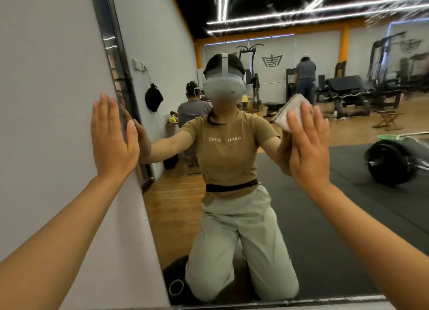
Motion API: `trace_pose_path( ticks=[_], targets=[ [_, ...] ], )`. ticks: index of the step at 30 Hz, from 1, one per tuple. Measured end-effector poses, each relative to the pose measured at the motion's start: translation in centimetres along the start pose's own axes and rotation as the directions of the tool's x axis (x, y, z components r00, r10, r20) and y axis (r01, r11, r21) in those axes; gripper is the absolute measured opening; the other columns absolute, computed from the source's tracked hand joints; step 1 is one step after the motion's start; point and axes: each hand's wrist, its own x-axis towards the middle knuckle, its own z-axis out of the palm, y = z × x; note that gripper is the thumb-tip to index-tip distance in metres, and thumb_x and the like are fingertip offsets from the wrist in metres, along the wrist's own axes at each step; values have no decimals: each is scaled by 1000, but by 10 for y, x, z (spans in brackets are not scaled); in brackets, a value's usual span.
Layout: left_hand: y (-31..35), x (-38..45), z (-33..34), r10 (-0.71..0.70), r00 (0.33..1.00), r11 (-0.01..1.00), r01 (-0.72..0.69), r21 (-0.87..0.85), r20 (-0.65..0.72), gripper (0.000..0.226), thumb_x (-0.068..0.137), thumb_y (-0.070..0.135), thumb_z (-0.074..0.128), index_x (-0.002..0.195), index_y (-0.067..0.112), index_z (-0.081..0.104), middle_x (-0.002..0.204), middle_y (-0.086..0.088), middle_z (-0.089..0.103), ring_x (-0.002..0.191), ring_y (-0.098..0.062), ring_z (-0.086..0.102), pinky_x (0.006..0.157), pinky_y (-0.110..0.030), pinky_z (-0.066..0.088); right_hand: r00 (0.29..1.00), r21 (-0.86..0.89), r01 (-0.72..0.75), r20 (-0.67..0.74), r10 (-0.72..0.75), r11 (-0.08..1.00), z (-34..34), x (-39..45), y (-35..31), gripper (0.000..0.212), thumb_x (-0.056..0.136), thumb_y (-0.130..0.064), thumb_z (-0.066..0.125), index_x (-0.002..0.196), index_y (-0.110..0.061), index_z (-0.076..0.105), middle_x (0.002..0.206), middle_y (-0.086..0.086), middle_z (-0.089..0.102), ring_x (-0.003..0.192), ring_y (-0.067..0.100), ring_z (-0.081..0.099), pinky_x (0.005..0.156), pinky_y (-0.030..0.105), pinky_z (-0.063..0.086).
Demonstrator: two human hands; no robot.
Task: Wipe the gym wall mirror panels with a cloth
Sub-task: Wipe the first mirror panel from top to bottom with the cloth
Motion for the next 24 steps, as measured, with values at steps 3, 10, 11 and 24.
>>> trace_pose_path(
  ticks=[3, 10, 11, 24],
  targets=[
    [3, 1, -1, -15, 1000, 1000, 15, 15, 7, 60, 104, 32, 30, 157, 8, 13, 166, -8, 9, 153, -23, 4, 125, -40, 7, 994, -48, 90, 62, -87, 995, 10, -66, 8, 47, 106, -20, 30, 153, -12, 30, 163, 12, 19, 152, 31, 8, 123, 46, 2],
    [3, 1, -4, -32, 998, 998, 29, 49, 50, 62, 103, 37, 27, 158, 12, 11, 166, -5, 7, 153, -20, 2, 125, -38, 6, 879, -233, 246, 462, -115, 941, -4, -269, 42, 87, 78, 0, 37, 159, -24, 14, 155, 7, 36, 152, 26, 13, 118, 43, 21],
    [3, 2, -4, -34, 998, 998, 30, 57, 57, 63, 103, 38, 26, 158, 12, 12, 166, -4, 7, 153, -19, 1, 125, -38, 6, 875, -188, 200, 476, -89, 961, -4, -259, 42, 84, 81, -4, 38, 159, -25, 14, 158, 6, 31, 152, 26, 12, 117, 45, 21],
    [9, 2, -9, -86, 991, 995, 80, 60, 101, 60, 107, 28, 38, 158, 13, 11, 167, -3, 4, 153, -17, -1, 124, -34, 3, 947, 20, -287, -141, 287, 958, -8, 25, 31, 57, 101, -8, 32, 157, -10, 21, 164, 15, 11, 151, 35, 3, 123, 39, -4]
  ],
)
